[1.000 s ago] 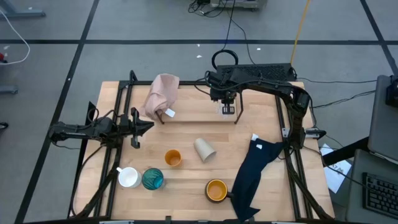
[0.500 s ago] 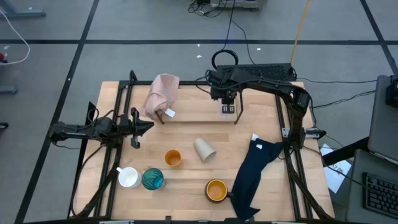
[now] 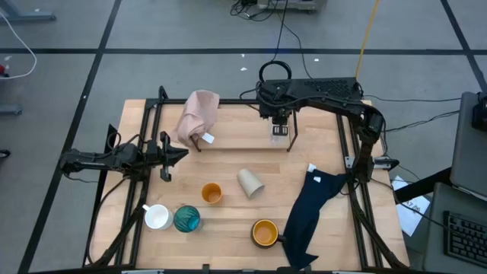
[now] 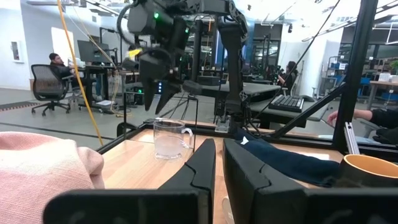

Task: Stack small to large cups/mugs on shelf
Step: Put the white mug on the shelf

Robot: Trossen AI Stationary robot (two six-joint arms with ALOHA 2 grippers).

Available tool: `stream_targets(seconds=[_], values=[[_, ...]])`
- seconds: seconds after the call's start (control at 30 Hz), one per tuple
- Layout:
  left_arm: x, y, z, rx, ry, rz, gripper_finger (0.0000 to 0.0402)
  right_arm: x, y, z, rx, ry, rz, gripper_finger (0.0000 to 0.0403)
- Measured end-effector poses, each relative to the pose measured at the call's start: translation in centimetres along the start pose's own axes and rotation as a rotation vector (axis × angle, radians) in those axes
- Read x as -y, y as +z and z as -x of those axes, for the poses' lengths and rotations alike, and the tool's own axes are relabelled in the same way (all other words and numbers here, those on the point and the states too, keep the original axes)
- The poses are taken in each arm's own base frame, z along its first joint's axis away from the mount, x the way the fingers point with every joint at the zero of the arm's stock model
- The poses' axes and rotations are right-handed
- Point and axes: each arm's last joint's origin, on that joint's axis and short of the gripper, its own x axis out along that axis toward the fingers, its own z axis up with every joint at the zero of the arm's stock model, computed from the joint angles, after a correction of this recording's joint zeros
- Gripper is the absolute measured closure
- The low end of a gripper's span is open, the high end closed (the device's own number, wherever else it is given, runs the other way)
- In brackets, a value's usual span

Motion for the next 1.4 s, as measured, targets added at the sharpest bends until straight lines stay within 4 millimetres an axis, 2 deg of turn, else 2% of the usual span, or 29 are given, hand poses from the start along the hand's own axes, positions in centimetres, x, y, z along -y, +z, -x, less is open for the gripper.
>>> stream_targets(seconds=[0.17,0.3,0.5,0.67,0.77,0.83,0.93,1.03,1.23,1.4], values=[[0.0,0.0,0.0,0.0,0.0,-0.002,0.0369,0.0,-0.8,2.6,0.072,-0.029,-0.038,0.0298],[0.0,0.0,0.0,0.001,0.0,-0.001,0.0369,-0.9,-1.7,5.8,0.168,-0.048,-0.095,0.0298],[0.0,0.0,0.0,0.004,0.0,0.0,0.0369,-3.9,-3.2,12.0,0.431,-0.003,-0.093,0.0298],[0.0,0.1,0.0,0.009,0.0,0.003,0.0369,-7.1,-6.0,16.9,0.604,0.05,-0.028,0.0298],[0.0,0.1,0.0,0.009,0.0,0.007,0.0369,-8.8,-7.9,19.0,0.682,0.092,-0.026,0.0298],[0.0,0.1,0.0,0.01,0.0,0.01,0.0369,-9.8,-9.2,19.6,0.718,0.122,-0.027,0.0298],[0.0,0.1,0.0,0.01,0.0,0.011,0.0369,-11.1,-10.8,19.3,0.769,0.165,-0.034,0.0298],[0.0,0.1,0.0,0.01,-0.001,0.011,0.0369,-12.4,-11.9,17.8,0.834,0.197,-0.035,0.0298],[0.0,0.2,0.0,0.016,-0.002,0.052,0.0369,-14.7,-13.0,13.1,0.983,0.229,-0.015,0.0298],[0.0,0.6,0.0,0.06,-0.007,0.094,0.0369,-16.2,-13.0,9.2,1.115,0.224,0.012,0.0298]])
